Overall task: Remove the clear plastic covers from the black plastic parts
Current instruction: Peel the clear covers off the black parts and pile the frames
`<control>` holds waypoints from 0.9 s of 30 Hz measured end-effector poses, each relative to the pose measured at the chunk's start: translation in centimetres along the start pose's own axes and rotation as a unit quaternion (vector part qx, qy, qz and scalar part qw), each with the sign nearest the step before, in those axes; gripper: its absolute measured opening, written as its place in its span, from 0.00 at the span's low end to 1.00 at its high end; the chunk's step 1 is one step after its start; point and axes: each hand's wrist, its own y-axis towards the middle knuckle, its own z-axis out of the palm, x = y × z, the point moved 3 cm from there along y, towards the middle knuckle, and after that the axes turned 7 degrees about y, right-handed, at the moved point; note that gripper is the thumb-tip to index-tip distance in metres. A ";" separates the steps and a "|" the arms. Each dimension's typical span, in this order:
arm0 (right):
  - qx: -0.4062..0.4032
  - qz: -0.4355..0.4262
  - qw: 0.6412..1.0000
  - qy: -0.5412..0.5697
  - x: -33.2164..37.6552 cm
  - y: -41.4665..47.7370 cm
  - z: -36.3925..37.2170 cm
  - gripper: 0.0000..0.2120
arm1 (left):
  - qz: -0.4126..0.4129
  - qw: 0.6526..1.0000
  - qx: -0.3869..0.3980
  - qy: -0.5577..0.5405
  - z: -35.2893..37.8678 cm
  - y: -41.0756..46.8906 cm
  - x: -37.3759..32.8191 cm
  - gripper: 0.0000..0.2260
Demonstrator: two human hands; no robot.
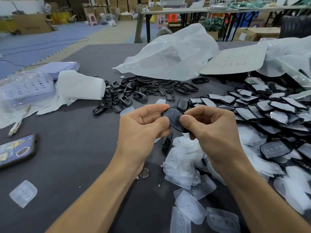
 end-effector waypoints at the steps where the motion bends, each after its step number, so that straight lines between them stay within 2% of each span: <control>1: 0.002 -0.004 1.000 -0.003 0.0 0.0 0.0 0.08 | -0.001 1.000 -0.006 0.006 0.0 0.0 0.0 0.10; 4: 0.012 -0.015 1.000 -0.016 0.0 0.0 0.0 0.08 | -0.008 0.999 -0.023 0.022 0.0 0.0 0.1 0.07; 8: 0.019 -0.018 0.999 -0.026 -0.1 0.0 0.0 0.08 | -0.020 0.999 -0.032 0.037 0.1 0.1 0.1 0.10; 14: 0.033 0.012 0.999 0.009 -0.5 0.2 0.4 0.05 | -0.037 0.997 -0.057 0.023 -0.1 0.2 0.3 0.08; 17: 0.033 0.019 0.999 -0.009 -1.1 0.2 0.6 0.08 | -0.047 0.996 -0.076 0.009 -0.1 0.3 0.7 0.06; 22: -0.012 0.010 1.000 -0.003 -1.4 0.5 -0.3 0.09 | -0.053 0.997 -0.035 0.039 0.0 0.3 0.9 0.11; 25: -0.006 0.002 1.000 -0.008 -1.4 0.6 -0.4 0.08 | -0.052 0.995 -0.004 0.085 0.1 0.2 0.8 0.12; 27: 0.000 -0.002 1.000 -0.019 -1.4 0.6 -0.2 0.08 | -0.062 0.995 -0.015 0.081 0.0 0.4 0.8 0.11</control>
